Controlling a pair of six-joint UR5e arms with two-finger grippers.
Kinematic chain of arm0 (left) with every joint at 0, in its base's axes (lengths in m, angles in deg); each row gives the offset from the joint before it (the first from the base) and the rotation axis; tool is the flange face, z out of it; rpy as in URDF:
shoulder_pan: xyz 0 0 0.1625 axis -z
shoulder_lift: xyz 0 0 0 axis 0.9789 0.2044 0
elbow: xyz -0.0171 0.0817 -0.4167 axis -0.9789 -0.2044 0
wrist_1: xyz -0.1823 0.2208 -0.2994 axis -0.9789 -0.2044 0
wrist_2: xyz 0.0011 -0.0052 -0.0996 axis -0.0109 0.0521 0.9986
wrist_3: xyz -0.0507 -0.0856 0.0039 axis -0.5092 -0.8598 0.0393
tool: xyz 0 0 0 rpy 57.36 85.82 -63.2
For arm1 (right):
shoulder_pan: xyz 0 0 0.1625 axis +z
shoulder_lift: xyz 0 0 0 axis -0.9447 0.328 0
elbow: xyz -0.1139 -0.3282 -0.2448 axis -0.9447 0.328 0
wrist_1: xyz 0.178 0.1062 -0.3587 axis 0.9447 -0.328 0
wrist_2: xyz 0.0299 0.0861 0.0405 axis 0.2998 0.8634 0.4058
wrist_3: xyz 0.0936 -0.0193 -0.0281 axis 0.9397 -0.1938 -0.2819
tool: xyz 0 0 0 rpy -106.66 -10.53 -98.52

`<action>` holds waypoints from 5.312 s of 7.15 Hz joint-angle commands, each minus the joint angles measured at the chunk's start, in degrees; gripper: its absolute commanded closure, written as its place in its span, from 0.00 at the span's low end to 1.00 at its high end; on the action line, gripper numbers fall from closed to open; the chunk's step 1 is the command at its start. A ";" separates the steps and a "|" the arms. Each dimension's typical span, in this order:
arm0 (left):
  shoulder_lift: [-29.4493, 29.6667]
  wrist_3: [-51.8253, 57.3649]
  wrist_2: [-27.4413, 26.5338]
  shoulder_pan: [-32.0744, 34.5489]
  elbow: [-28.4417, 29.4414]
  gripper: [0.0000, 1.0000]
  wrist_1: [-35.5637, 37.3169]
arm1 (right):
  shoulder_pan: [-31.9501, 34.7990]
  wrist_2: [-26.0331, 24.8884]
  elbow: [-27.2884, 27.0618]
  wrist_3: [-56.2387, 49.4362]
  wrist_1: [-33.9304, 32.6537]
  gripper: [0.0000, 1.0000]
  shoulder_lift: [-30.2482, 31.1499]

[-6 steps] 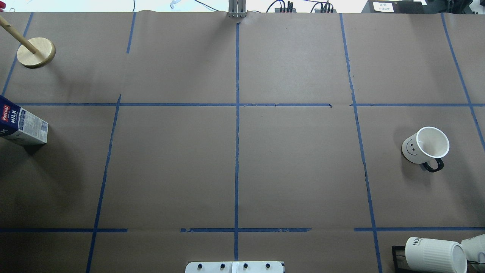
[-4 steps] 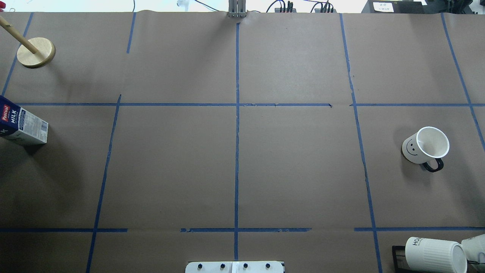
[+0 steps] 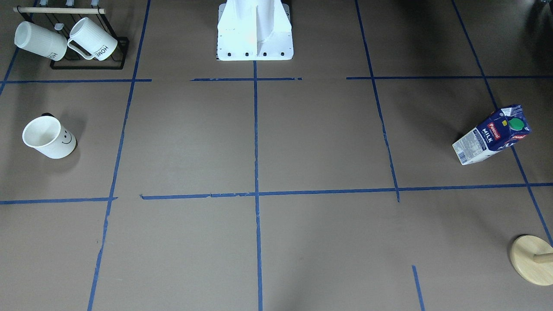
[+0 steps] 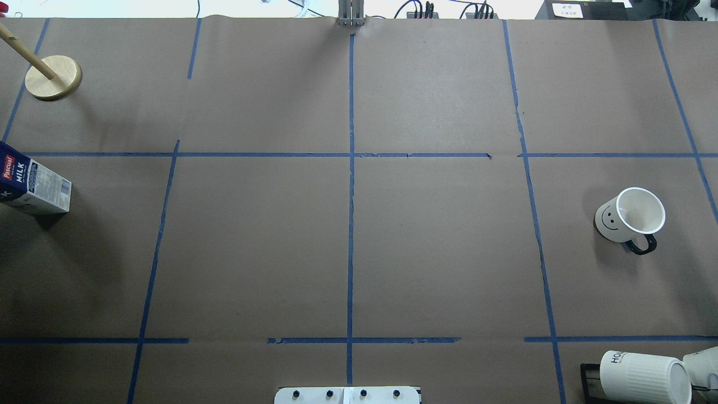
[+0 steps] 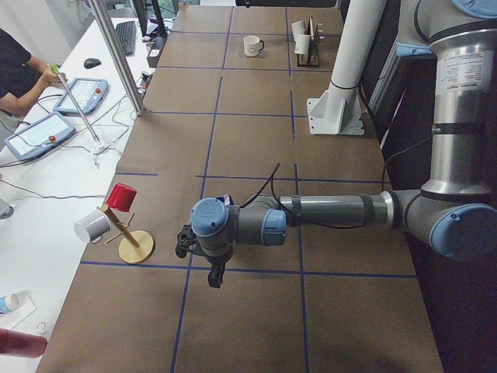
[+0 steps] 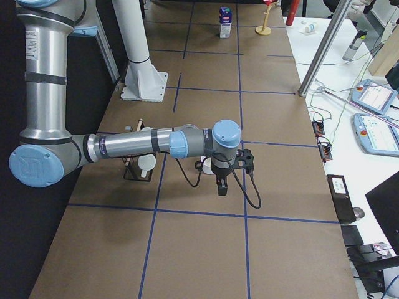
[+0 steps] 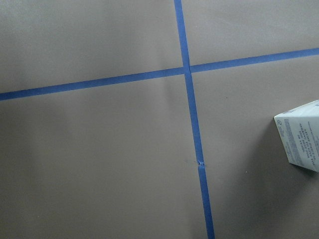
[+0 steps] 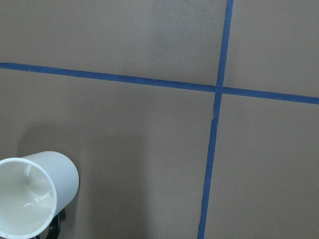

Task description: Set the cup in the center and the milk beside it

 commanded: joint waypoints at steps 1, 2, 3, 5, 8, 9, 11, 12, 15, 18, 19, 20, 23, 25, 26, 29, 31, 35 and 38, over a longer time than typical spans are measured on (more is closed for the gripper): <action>-0.09 -0.07 -0.23 -0.09 0.09 0.00 -0.05 | -0.10 0.02 -0.03 -0.16 0.20 0.00 0.88; -0.09 -0.07 -0.06 -0.09 0.09 0.00 -0.31 | -0.10 0.02 -0.03 -0.16 0.20 0.00 0.97; 0.25 0.01 -0.32 -0.27 1.13 0.00 -0.14 | -2.28 0.37 -0.64 0.02 0.28 0.00 0.97; -1.05 0.45 0.20 -0.44 1.06 0.00 -0.49 | -8.87 3.88 -1.17 5.16 5.25 0.00 1.06; -1.06 0.37 0.38 -0.44 0.80 0.00 -0.49 | -21.94 -2.57 -0.99 28.95 18.88 0.01 0.97; -1.15 0.37 0.38 -0.44 0.71 0.00 -0.49 | -24.77 -6.97 -0.82 31.81 19.70 0.03 0.63; -1.15 0.37 0.38 -0.44 0.71 0.00 -0.57 | -25.15 -7.19 1.19 31.83 19.71 0.34 0.36; -1.15 0.37 0.38 -0.44 0.71 0.00 -0.58 | -25.15 -7.27 1.38 31.83 19.71 0.65 0.53; -1.24 0.54 0.38 -0.44 0.62 0.00 -0.66 | -25.07 -7.45 1.82 31.83 19.71 1.00 0.71; -1.24 0.63 0.38 -0.44 0.53 0.00 -0.66 | -27.59 -5.70 -5.37 40.28 18.74 1.00 -7.05; -1.24 0.72 0.38 -0.44 0.53 0.00 -1.10 | -34.75 -5.52 -5.04 54.11 18.74 1.00 -16.07; -1.24 0.72 0.38 -0.44 0.70 0.00 -2.32 | -39.52 -7.34 -2.34 64.08 18.48 1.00 -24.69; -1.24 0.72 0.47 -0.44 0.79 0.00 -2.42 | -45.63 -14.30 11.35 77.59 17.07 1.00 -41.53; -1.23 0.80 0.47 -0.44 0.35 0.00 -3.03 | -46.51 -17.98 19.10 78.76 17.42 1.00 -47.26; -2.28 0.72 0.38 -0.44 0.53 0.00 -5.91 | -47.21 -19.56 20.00 78.94 17.42 0.99 -47.54; -5.54 -0.94 4.30 -0.36 4.47 0.00 -20.40 | -47.74 -19.76 22.91 79.29 17.42 0.01 -49.12; -5.11 -14.31 11.77 -0.36 0.21 0.00 -20.26 | -46.35 -18.88 19.42 78.50 17.34 0.00 -48.95; 3.91 -32.63 10.50 -4.30 -4.30 0.00 -13.36 | -40.89 -13.87 8.68 72.70 17.51 0.00 -36.82; 9.21 -38.98 8.74 -10.25 -4.39 0.00 -9.11 | -40.97 -13.87 7.28 72.70 17.42 0.00 -36.30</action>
